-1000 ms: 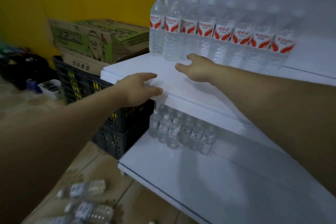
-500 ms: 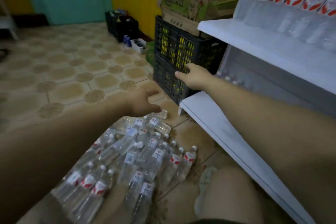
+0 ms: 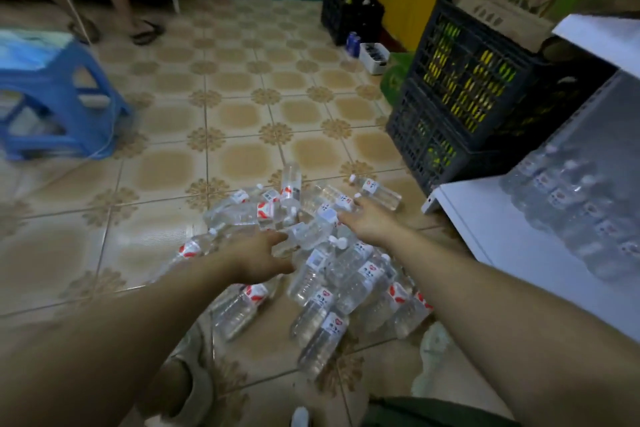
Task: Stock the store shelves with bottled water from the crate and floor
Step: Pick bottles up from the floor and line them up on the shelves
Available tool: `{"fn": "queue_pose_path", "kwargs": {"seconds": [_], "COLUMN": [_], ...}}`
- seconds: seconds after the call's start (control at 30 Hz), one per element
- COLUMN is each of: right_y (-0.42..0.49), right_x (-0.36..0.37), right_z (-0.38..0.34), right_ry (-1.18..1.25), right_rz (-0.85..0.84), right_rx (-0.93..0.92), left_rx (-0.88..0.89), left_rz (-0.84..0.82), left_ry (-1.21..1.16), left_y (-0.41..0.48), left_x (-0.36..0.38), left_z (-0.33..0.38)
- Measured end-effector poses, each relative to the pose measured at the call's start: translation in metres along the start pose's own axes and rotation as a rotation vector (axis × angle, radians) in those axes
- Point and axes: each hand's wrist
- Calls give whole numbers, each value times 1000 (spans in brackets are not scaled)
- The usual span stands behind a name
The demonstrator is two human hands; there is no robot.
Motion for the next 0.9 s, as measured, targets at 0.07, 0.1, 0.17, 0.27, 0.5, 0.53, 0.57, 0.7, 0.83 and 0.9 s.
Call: {"fn": "queue_pose_path", "kwargs": {"seconds": [0.07, 0.1, 0.17, 0.27, 0.5, 0.53, 0.57, 0.7, 0.83, 0.9], "right_y": [16, 23, 43, 74, 157, 167, 176, 192, 188, 183], "right_x": [15, 22, 37, 61, 114, 122, 129, 153, 153, 136], "right_z": [12, 19, 36, 65, 112, 114, 115, 115, 114, 113], "right_ry": [-16, -19, -33, -54, -169, -171, -163, -178, -158, -149], "right_rz": [-23, -38, -69, -93, -122, -153, -202, -298, -148, -44], "right_rx": [23, 40, 87, 131, 74, 50, 35, 13, 25, 8], "left_rx": [-12, -11, -7, 15, -14, -24, -35, -63, -69, -63], "left_rz": [-30, -47, -84, -144, -208, -220, -230, -256, -253, -253], "left_ry": [-17, -26, -34, -31, -22, -3, 3, -35, -50, -48], "left_y": [16, 27, 53, 102, 214, 227, 237, 264, 264, 257], "left_x": [13, 20, 36, 62, 123, 130, 134, 142, 136, 129], "left_z": [-6, -7, -8, -6, -13, -15, -16, -19, -21, -18]}}
Point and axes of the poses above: each hand's wrist, its own y-axis towards the middle knuckle, its own x-axis out of the palm, z = x × y, and after that the axes turned 6 degrees about z, right-handed
